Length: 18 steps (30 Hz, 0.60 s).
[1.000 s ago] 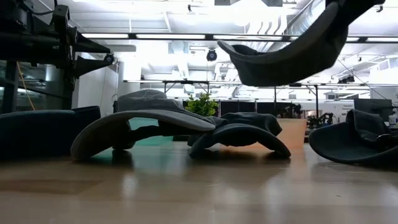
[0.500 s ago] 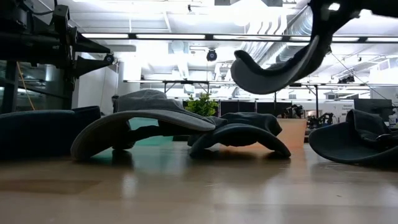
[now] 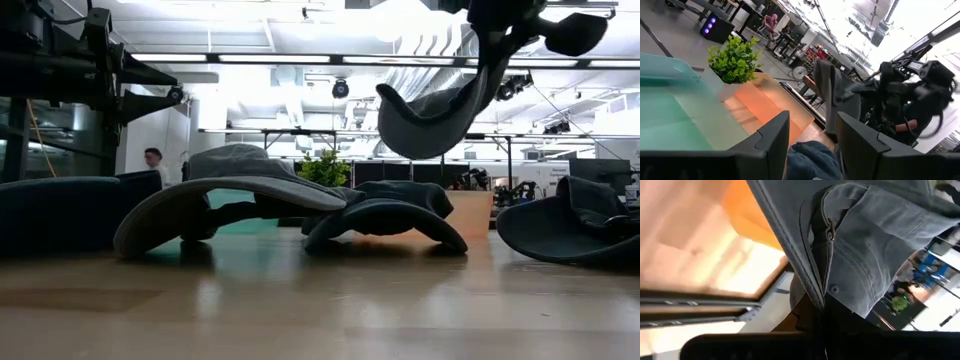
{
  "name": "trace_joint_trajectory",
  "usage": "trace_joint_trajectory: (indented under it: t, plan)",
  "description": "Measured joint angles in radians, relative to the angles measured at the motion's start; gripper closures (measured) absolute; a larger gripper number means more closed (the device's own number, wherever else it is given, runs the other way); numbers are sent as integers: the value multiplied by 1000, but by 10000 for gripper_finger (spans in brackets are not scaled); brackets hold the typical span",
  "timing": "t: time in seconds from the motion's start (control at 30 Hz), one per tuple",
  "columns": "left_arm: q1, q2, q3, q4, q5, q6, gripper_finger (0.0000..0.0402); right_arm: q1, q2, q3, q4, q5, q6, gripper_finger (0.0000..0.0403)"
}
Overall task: Pick & Place hat
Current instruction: Put the right light gray cap into the orange bin
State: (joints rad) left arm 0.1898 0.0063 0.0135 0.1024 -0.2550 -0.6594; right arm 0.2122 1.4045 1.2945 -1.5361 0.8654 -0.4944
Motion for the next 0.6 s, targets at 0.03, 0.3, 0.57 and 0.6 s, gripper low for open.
trace_joint_trajectory:
  t: [0.03,0.3,0.57,0.6]
  plan:
    - [0,0,0,0,0,0,243,-14,-16,0,3,17,-21,395]
    - [0,0,0,0,0,0,243,-134,-154,-1,127,33,-268,395]
    - [0,0,0,0,0,0,243,-272,-275,-148,360,-58,-619,395]
    - [0,0,0,0,0,0,243,-294,-294,-186,410,-58,-682,395]
